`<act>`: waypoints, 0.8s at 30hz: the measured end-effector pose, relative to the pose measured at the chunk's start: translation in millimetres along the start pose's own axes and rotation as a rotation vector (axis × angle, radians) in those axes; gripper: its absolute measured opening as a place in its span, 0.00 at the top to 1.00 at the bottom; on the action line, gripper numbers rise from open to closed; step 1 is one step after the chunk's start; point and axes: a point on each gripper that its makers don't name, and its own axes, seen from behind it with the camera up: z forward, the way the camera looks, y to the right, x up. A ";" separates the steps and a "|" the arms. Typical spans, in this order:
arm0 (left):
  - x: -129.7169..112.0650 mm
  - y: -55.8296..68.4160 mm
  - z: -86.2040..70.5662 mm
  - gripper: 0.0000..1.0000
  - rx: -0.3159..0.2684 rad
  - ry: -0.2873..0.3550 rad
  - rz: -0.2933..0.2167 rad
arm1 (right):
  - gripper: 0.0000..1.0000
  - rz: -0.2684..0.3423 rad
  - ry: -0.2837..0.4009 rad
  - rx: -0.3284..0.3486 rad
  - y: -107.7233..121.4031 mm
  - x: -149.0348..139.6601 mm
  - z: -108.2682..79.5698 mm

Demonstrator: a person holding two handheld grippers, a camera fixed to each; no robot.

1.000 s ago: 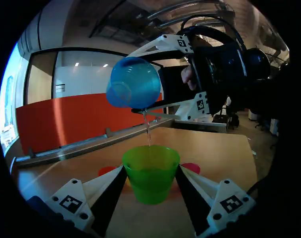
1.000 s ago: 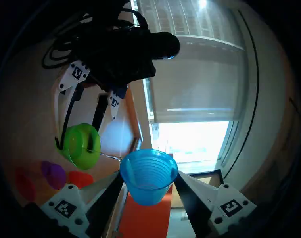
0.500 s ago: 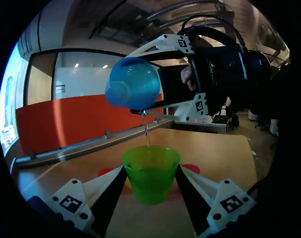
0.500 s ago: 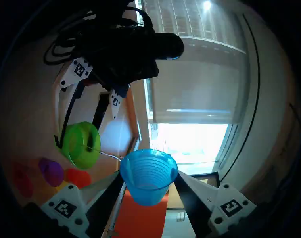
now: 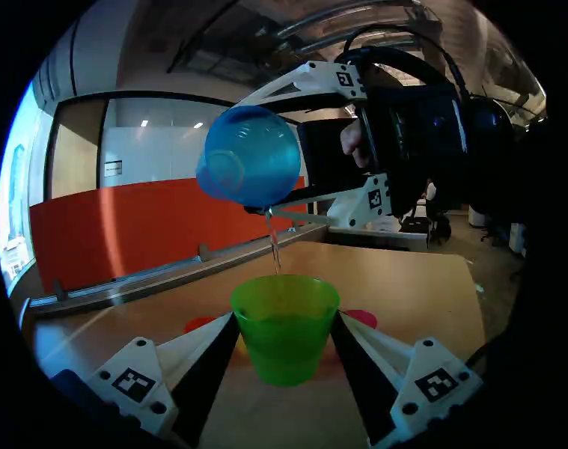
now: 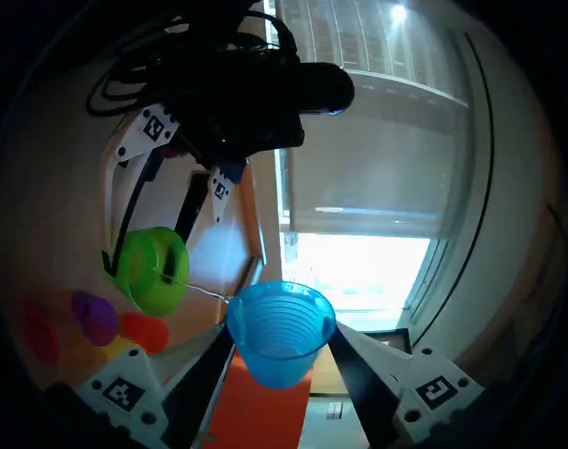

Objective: Pour water

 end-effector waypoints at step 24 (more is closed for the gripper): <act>1.8 -0.9 -0.1 0.16 0.003 0.002 -0.001 | 0.10 -0.006 0.002 -0.004 -1.8 4.6 -1.0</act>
